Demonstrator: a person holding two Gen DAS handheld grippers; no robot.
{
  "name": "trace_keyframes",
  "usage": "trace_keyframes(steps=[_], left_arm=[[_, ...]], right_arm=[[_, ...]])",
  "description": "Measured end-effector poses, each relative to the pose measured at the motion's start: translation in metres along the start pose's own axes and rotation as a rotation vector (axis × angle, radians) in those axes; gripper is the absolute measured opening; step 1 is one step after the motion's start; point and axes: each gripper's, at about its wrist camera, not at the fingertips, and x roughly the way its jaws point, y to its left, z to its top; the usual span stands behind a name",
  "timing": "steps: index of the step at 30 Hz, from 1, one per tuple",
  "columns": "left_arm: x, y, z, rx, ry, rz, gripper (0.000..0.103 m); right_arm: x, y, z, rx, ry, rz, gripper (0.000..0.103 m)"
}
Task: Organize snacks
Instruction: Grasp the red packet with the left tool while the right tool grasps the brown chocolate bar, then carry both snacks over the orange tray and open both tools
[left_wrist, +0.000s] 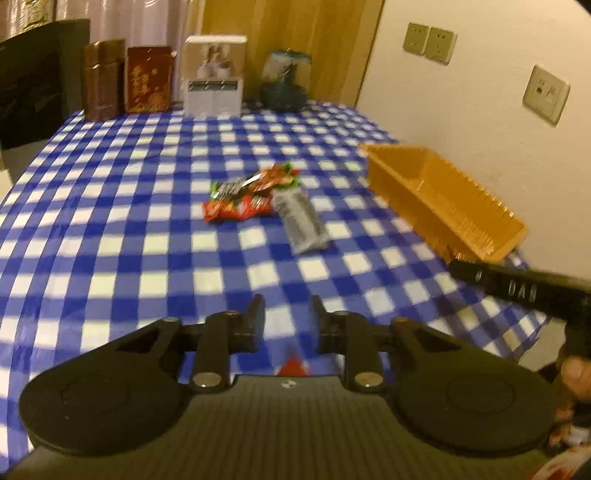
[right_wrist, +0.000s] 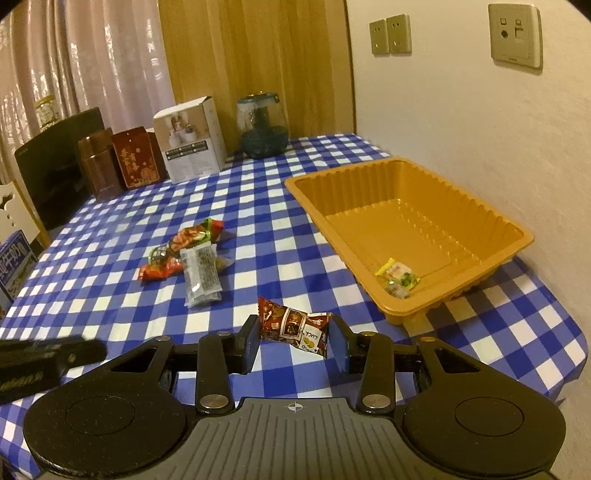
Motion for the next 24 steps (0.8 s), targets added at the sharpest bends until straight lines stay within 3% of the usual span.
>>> trace_keyframes(steps=[7, 24], left_arm=[[-0.003, -0.003, -0.036, -0.075, 0.056, -0.014, 0.039], [0.023, -0.009, -0.044, -0.084, 0.085, 0.004, 0.041]], right_arm=[[-0.001, 0.003, -0.002, 0.000, 0.004, 0.007, 0.041], [0.006, 0.004, -0.008, -0.003, 0.026, 0.006, 0.041]])
